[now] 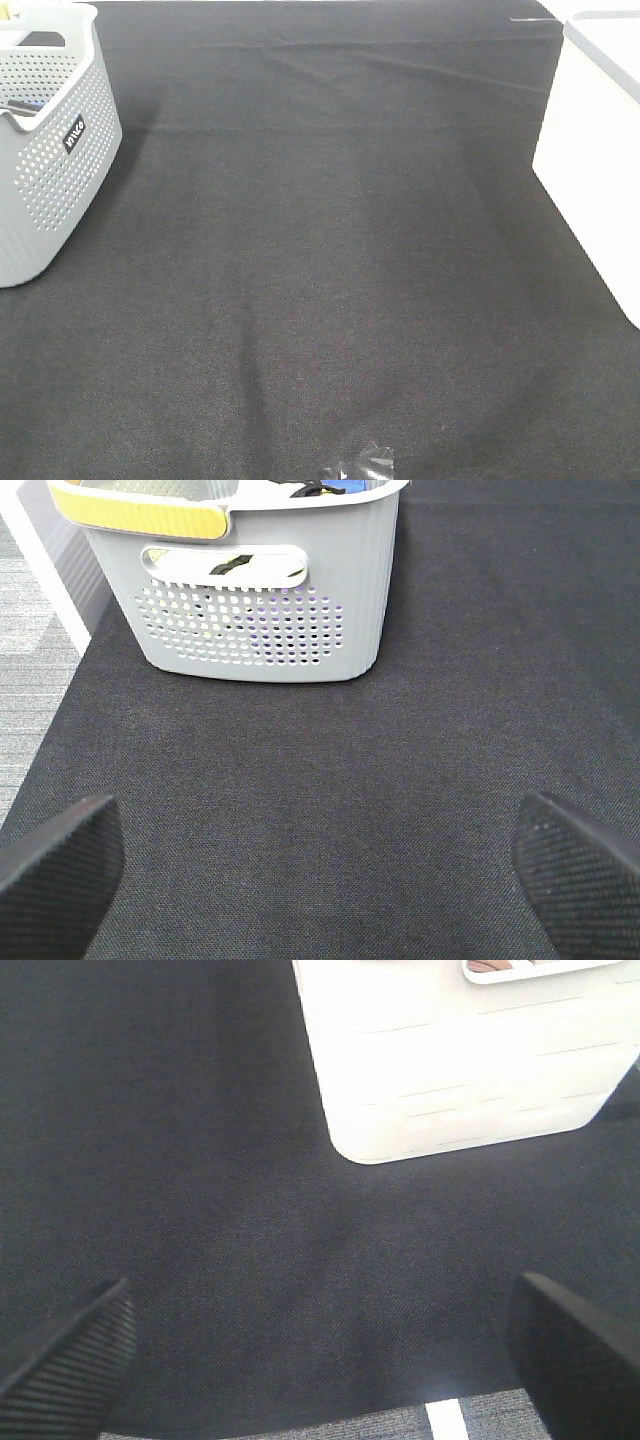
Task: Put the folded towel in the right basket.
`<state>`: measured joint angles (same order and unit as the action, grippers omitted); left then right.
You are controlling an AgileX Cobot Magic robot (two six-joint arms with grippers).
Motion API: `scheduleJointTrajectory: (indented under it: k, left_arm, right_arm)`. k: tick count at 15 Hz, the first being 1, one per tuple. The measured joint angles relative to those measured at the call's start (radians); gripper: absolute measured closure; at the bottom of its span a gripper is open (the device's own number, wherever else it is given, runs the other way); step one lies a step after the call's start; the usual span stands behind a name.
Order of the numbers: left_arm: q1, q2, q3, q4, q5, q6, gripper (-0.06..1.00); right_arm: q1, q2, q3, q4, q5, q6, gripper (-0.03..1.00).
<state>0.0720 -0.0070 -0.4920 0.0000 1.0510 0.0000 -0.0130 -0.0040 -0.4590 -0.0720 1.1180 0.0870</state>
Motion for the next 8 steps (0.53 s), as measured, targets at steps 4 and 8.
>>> scheduleJointTrajectory:
  k: [4,8]
  left_arm:
    - [0.0,0.0,0.0,0.0,0.0,0.0,-0.05]
    - [0.0,0.0,0.0,0.0,0.0,0.0,-0.05]
  right_arm:
    - [0.0,0.0,0.0,0.0,0.0,0.0,0.0]
    - [0.0,0.0,0.0,0.0,0.0,0.0,0.0]
